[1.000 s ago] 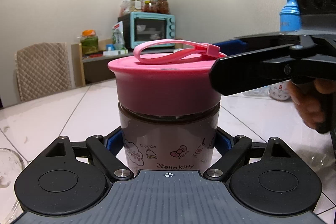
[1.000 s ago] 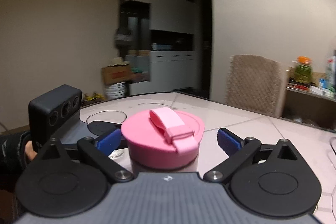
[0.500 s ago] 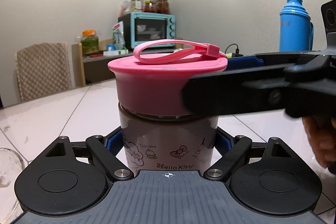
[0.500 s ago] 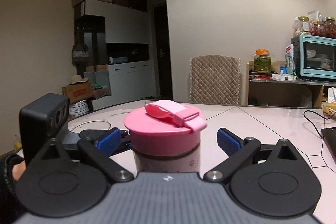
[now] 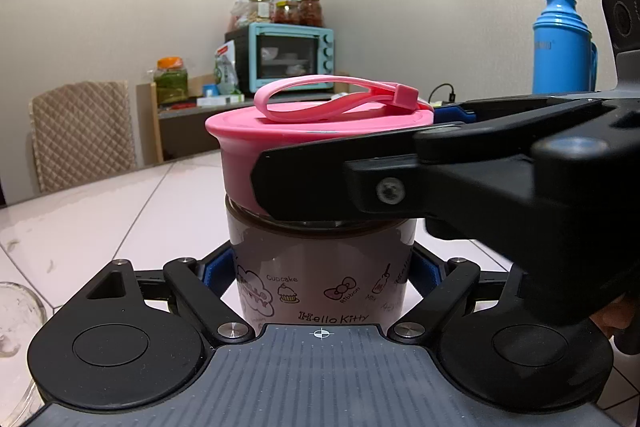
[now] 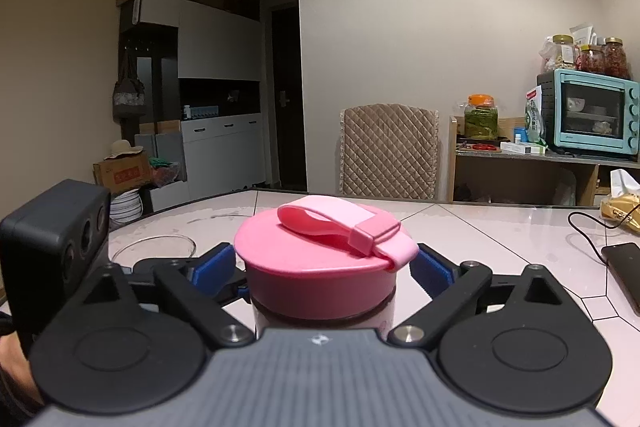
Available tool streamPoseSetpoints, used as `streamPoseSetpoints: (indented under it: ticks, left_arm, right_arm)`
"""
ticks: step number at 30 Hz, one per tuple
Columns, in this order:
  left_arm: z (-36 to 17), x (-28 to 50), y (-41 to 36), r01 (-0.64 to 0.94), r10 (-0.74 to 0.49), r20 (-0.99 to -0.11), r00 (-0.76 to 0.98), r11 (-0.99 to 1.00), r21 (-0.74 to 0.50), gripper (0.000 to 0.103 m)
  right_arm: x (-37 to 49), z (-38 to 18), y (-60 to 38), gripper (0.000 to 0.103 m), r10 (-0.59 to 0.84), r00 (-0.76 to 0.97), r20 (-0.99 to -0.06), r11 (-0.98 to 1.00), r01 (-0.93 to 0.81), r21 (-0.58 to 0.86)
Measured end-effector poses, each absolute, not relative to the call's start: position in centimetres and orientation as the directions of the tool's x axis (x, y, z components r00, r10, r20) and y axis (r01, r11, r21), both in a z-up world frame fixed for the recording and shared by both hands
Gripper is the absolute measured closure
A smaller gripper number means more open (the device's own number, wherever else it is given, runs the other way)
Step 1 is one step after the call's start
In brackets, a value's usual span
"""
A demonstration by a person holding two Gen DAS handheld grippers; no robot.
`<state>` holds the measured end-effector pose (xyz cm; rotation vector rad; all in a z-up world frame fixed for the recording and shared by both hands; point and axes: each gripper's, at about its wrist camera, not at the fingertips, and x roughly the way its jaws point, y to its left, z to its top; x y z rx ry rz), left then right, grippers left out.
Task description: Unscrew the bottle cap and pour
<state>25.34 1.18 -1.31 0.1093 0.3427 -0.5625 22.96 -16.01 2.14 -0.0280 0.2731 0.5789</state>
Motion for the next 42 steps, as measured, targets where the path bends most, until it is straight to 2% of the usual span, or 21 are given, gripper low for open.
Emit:
streamPoseSetpoints:
  ticks: [6,15,28,35,38,39,40,42]
  left_arm:
    - [-1.3,25.3,1.1,0.539,-0.502,-0.348,0.792,0.842,0.01,0.013]
    - [-1.3,25.2,1.1,0.539,-0.503,-0.348,0.791,0.842,0.009,0.013]
    - [-1.3,25.1,1.1,0.54,-0.504,-0.348,0.79,0.842,0.006,0.013]
    - [-1.3,24.9,0.9,0.539,-0.504,-0.348,0.791,0.842,0.007,0.013]
    - [-1.4,24.9,0.9,0.539,-0.504,-0.348,0.791,0.842,0.006,0.013]
    - [-1.4,24.9,0.9,0.539,-0.503,-0.348,0.791,0.842,0.006,0.013]
    - [-1.4,24.9,0.9,0.539,-0.503,-0.348,0.791,0.842,0.006,0.013]
    - [-1.4,24.9,0.9,0.539,-0.503,-0.348,0.791,0.842,0.007,0.013]
  right_arm:
    - [22.9,1.9,-15.9,0.017,0.524,0.806,-0.274,0.845,-0.533,0.046]
    - [23.0,1.8,-16.5,0.018,0.568,0.779,-0.265,0.811,-0.585,0.017]
    - [27.1,1.9,-20.8,0.018,0.829,0.491,-0.266,0.514,-0.858,0.02]
    - [27.7,2.5,-21.5,0.018,0.861,0.432,-0.266,0.457,-0.889,0.035]
    - [27.1,2.9,-21.2,0.016,0.843,0.458,-0.282,0.492,-0.868,0.06]
    - [27.0,3.0,-21.2,0.009,0.838,0.464,-0.287,0.5,-0.864,0.062]
    - [26.5,3.3,-21.1,0.007,0.822,0.488,-0.294,0.524,-0.85,0.054]
    - [25.8,3.6,-21.2,0.006,0.804,0.516,-0.295,0.551,-0.834,0.041]
